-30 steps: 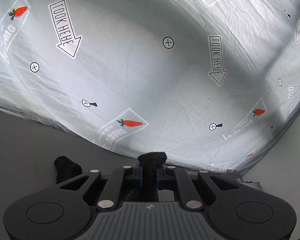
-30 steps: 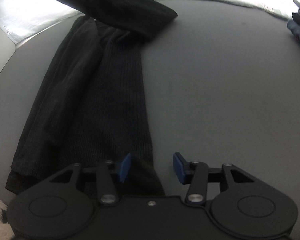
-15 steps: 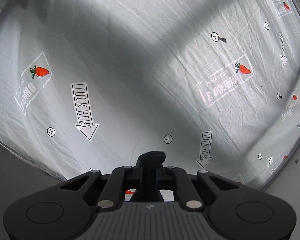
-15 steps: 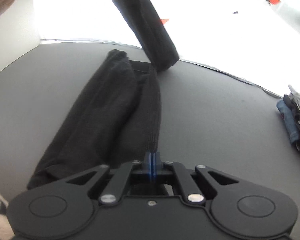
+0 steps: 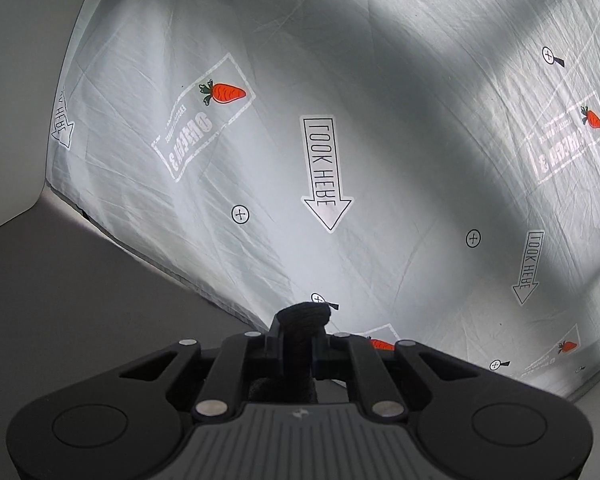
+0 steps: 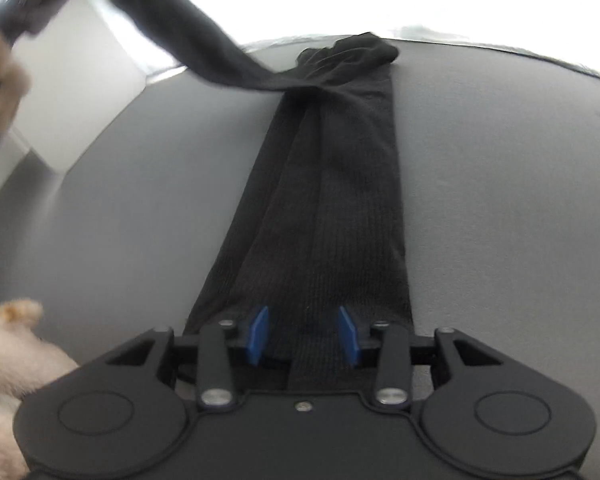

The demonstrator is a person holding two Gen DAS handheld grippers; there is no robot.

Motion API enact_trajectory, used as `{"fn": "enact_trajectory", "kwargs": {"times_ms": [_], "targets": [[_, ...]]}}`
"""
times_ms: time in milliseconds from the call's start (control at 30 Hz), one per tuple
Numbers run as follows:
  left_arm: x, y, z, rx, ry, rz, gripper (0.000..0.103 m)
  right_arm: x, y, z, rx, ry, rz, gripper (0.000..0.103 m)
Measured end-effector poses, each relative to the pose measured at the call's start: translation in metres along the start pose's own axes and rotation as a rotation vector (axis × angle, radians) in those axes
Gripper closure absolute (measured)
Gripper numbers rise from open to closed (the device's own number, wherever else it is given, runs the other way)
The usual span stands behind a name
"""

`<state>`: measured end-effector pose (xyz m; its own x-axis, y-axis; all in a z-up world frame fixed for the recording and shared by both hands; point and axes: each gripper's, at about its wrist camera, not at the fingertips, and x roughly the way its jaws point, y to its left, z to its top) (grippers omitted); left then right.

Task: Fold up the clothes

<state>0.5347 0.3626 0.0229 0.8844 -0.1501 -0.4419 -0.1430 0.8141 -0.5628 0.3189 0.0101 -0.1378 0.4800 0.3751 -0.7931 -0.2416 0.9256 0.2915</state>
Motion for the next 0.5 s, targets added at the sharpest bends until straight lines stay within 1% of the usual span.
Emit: {"fn": "enact_trajectory", "kwargs": {"times_ms": [67,133,200,267,300,367,400,467,500], "targets": [[0.004,-0.006,-0.018,0.056,0.013,0.03,0.092,-0.009,-0.019,0.002,0.088,-0.024,-0.035,0.062],[0.009,-0.005,-0.033,0.061,0.047,0.04,0.092,-0.012,-0.033,0.0,0.13,-0.014,-0.071,0.062],[0.017,0.001,-0.045,0.025,0.083,0.032,0.092,-0.007,-0.038,-0.003,0.112,0.033,-0.093,0.062],[0.022,0.006,-0.054,0.006,0.102,0.039,0.091,0.026,-0.036,-0.01,0.051,0.15,-0.077,0.062],[0.024,0.008,-0.057,0.006,0.106,0.053,0.091,0.037,-0.031,-0.013,0.004,0.2,-0.087,0.063],[0.026,0.014,-0.061,-0.004,0.114,0.078,0.091,0.034,-0.021,-0.013,-0.083,0.194,-0.103,0.063],[0.026,0.017,-0.062,-0.008,0.117,0.082,0.091,0.03,-0.021,-0.008,-0.094,0.172,-0.096,0.063],[0.026,0.024,-0.063,-0.013,0.114,0.109,0.091,0.019,-0.028,0.005,-0.068,0.104,-0.08,0.057],[0.026,0.028,-0.064,-0.016,0.112,0.126,0.091,0.019,-0.033,0.016,-0.05,0.075,-0.082,0.05]]}}
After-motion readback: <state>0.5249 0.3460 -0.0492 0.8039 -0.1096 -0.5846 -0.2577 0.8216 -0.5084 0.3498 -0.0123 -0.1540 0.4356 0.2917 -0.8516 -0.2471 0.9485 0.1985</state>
